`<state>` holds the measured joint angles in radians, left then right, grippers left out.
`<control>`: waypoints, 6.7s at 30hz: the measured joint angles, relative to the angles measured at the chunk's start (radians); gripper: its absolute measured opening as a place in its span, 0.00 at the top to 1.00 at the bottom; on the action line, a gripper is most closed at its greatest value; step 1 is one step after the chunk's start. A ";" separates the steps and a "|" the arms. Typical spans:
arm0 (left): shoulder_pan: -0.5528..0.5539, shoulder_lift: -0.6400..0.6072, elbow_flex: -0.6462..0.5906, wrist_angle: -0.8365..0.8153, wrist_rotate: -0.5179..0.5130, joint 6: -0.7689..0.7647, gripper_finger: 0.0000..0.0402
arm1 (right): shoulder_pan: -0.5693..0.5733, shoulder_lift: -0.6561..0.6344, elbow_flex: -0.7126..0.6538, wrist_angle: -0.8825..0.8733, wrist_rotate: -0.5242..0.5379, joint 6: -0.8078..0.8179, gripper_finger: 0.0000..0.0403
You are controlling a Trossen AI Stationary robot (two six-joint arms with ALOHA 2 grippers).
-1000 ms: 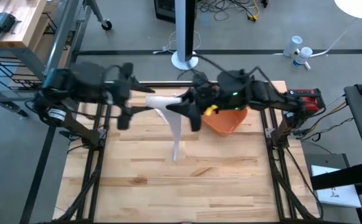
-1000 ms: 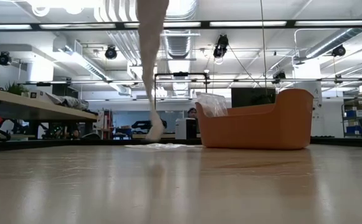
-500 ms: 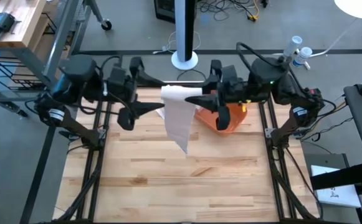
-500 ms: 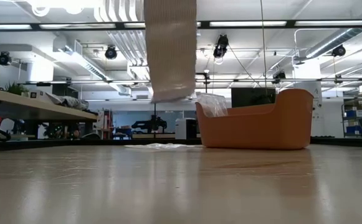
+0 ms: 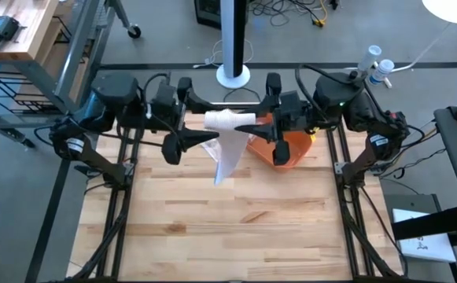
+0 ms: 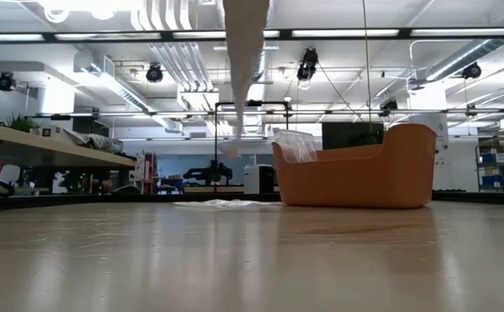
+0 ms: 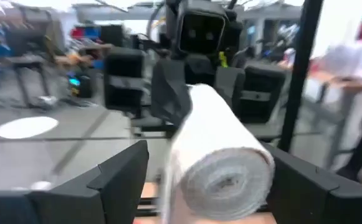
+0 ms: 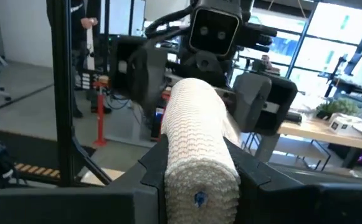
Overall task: Roll bandage
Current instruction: Roll the brown bandage
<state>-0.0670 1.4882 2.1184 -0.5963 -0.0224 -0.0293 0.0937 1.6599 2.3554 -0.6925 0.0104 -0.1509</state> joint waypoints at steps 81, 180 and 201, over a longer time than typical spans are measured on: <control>0.087 0.023 0.131 -0.218 0.224 0.786 0.77 | 0.011 0.124 0.000 0.206 0.119 1.090 0.14; 0.077 0.074 0.151 -0.220 0.193 0.123 0.25 | 0.023 -0.024 0.001 -0.029 -0.040 0.231 0.77; 0.077 0.064 0.078 0.030 0.201 0.175 0.22 | 0.005 -0.051 0.001 -0.159 0.048 0.064 0.78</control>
<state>0.0101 1.5522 2.1961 -0.5667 0.1790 0.1459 0.0991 1.6093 2.3562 -0.8517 0.0581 -0.0867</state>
